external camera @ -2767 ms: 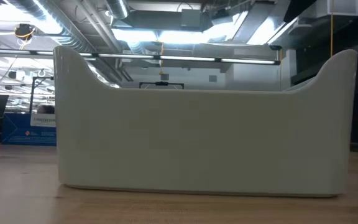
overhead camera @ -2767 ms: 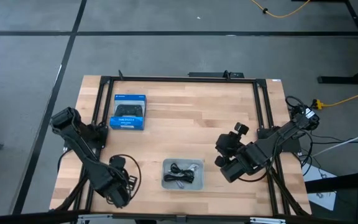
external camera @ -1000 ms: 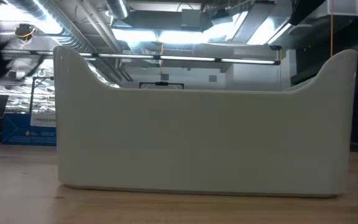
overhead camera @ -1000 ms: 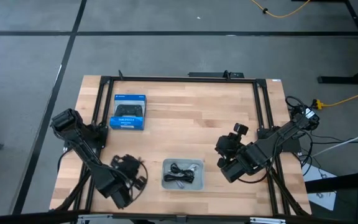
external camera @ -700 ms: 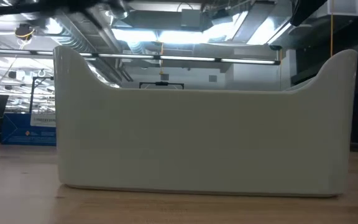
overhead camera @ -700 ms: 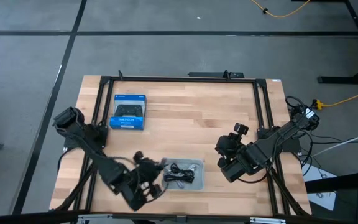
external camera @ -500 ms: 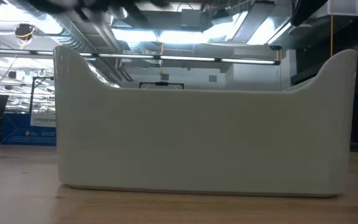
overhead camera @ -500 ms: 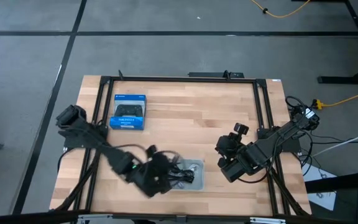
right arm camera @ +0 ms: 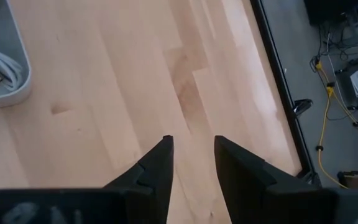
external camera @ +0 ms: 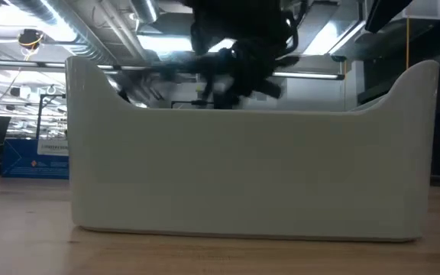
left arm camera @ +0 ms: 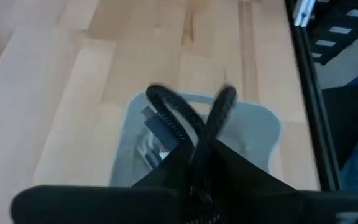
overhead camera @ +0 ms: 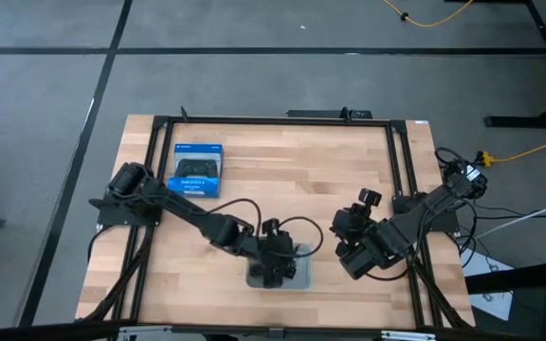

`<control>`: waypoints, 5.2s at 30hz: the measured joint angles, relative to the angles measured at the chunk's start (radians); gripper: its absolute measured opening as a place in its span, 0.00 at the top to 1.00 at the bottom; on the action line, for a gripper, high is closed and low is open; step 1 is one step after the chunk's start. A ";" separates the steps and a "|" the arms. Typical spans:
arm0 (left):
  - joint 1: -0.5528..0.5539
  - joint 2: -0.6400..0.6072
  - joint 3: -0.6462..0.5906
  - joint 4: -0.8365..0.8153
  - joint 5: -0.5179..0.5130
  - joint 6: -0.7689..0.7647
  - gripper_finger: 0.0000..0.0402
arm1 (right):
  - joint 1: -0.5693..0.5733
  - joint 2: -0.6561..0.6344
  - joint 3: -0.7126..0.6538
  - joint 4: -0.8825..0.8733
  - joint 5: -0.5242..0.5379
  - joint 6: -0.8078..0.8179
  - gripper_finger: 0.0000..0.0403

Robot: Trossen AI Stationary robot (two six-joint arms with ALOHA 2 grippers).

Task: Pick and place USB-C Cables
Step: Put the black white charger cable into the gray bin, then return to Home Position

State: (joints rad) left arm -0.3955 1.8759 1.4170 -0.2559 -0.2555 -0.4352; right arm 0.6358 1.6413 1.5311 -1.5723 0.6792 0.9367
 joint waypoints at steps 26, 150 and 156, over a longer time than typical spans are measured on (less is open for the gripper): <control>-0.067 -0.132 0.002 -0.185 0.042 0.027 0.79 | 0.004 -0.001 0.000 0.014 0.000 -0.004 0.70; 0.404 -1.793 -1.385 0.286 0.414 0.226 0.79 | -0.325 -1.632 -1.276 1.236 -0.618 -0.732 0.70; 0.404 -1.875 -1.364 0.180 0.415 0.224 0.79 | -0.325 -1.631 -1.276 1.221 -0.618 -0.730 0.70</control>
State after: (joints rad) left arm 0.0082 0.0014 0.0527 -0.0760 0.1594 -0.2109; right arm 0.3107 0.0100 0.2553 -0.3510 0.0608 0.2063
